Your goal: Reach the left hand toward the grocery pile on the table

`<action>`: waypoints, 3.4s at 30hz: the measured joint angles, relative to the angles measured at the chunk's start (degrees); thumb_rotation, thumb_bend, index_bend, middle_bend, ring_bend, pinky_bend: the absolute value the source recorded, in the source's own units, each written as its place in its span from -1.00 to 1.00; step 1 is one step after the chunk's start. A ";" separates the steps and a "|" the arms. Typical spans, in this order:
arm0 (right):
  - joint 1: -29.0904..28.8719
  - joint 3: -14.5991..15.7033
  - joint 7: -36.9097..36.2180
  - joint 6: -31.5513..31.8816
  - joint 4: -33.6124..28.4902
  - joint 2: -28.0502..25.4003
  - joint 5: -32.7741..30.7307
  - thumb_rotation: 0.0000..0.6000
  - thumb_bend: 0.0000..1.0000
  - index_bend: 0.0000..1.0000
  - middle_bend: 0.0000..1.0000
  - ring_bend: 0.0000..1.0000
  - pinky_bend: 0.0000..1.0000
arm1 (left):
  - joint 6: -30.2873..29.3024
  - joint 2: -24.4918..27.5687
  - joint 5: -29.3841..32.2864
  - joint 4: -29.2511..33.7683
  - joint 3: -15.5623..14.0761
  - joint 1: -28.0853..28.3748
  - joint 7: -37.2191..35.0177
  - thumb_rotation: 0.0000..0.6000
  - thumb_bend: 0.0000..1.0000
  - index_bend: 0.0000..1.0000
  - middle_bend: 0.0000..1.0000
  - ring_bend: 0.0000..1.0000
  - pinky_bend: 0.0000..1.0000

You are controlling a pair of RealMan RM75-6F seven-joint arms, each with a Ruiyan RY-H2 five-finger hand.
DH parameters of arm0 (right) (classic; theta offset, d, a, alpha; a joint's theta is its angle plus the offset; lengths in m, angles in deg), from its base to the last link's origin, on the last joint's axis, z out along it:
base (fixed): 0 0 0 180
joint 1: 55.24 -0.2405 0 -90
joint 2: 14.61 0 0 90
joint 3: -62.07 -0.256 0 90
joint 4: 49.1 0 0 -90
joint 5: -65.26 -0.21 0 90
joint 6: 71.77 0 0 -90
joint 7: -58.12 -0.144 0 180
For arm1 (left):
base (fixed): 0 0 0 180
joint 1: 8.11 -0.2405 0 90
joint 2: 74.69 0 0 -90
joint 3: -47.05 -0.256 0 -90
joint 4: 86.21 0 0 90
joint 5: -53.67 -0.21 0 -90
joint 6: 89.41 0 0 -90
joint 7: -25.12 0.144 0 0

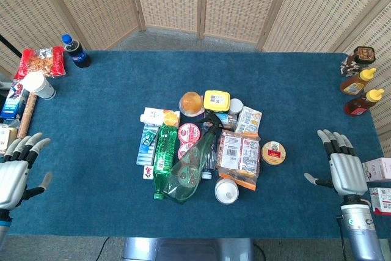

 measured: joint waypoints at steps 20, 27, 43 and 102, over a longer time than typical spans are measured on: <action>2.13 0.40 -2.72 0.20 0.88 -1.34 -2.50 0.84 -1.00 -1.00 -1.00 -1.00 -1.00 | 20.00 -0.91 14.77 -2.25 7.71 15.37 -1.00 1.00 -0.26 -0.84 -1.00 -1.00 -1.00; 2.87 0.34 -3.90 0.47 1.49 -2.00 -2.86 0.85 -1.00 -1.00 -1.00 -1.00 -1.00 | 30.66 -1.90 25.30 -4.80 10.63 24.57 -0.55 1.00 -0.27 -0.89 -1.00 -1.00 -1.00; 4.40 -0.02 -4.99 1.82 1.81 -3.18 -3.39 0.85 -1.00 -1.00 -1.00 -1.00 -1.00 | 40.84 -13.77 45.91 -20.91 10.56 44.33 5.32 1.00 -0.27 -0.89 -1.00 -1.00 -1.00; 10.48 -1.38 -11.40 7.06 2.43 -5.47 -2.55 0.86 -1.00 -1.00 -1.00 -1.00 -1.00 | 37.07 -32.68 63.03 -42.83 9.31 59.80 8.21 1.00 0.00 0.10 0.22 0.37 -0.66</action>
